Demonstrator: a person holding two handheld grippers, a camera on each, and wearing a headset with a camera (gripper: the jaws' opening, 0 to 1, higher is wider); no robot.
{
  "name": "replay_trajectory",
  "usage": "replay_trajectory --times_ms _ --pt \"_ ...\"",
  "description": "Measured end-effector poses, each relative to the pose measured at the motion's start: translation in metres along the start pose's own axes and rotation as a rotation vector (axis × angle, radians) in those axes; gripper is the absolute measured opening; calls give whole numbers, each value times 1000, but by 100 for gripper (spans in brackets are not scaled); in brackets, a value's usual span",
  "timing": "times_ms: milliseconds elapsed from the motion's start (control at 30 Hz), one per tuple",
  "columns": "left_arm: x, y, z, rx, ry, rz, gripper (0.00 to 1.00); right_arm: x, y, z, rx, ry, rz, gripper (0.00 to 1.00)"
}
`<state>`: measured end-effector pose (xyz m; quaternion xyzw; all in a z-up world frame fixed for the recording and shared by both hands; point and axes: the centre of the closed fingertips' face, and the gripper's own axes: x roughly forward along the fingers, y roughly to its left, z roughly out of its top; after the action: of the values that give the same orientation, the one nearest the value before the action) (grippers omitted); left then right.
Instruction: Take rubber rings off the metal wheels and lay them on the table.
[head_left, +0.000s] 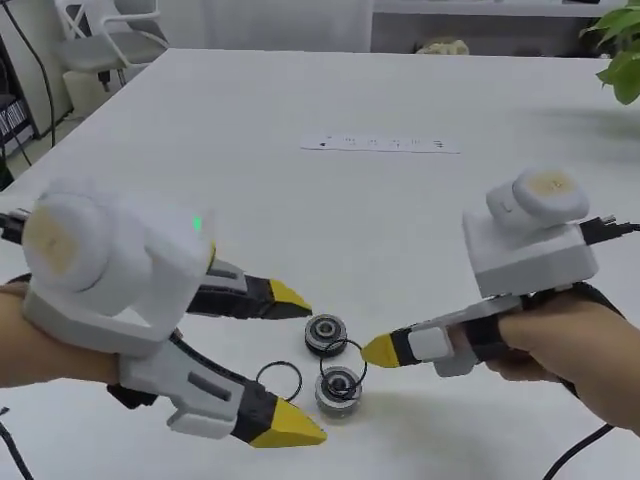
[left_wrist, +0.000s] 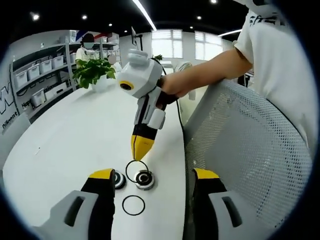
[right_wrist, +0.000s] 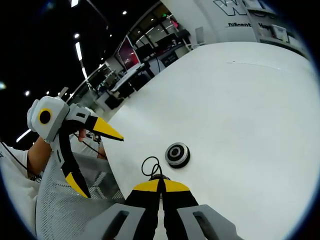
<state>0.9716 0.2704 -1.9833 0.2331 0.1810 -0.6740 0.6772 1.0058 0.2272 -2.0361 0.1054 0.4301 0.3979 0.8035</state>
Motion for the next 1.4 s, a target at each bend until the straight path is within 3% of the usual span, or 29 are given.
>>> replay_trajectory --times_ms 333,767,933,1133,1267,1400 --pt "-48 12 5 -33 -38 136 74 -6 3 10 18 -49 16 0" --pt "-86 9 -11 -114 -55 285 81 -10 7 18 16 -84 27 0" --pt "-89 6 -21 -159 -71 327 82 -10 10 21 5 -96 34 0" --pt "-82 -2 -32 -193 -63 331 82 -5 23 22 -20 -101 64 0" --pt "-72 -11 -37 -218 -62 308 81 1 34 18 -47 -72 89 0" --pt "-67 -13 -46 -218 -29 303 81 10 45 11 -87 -32 109 0"
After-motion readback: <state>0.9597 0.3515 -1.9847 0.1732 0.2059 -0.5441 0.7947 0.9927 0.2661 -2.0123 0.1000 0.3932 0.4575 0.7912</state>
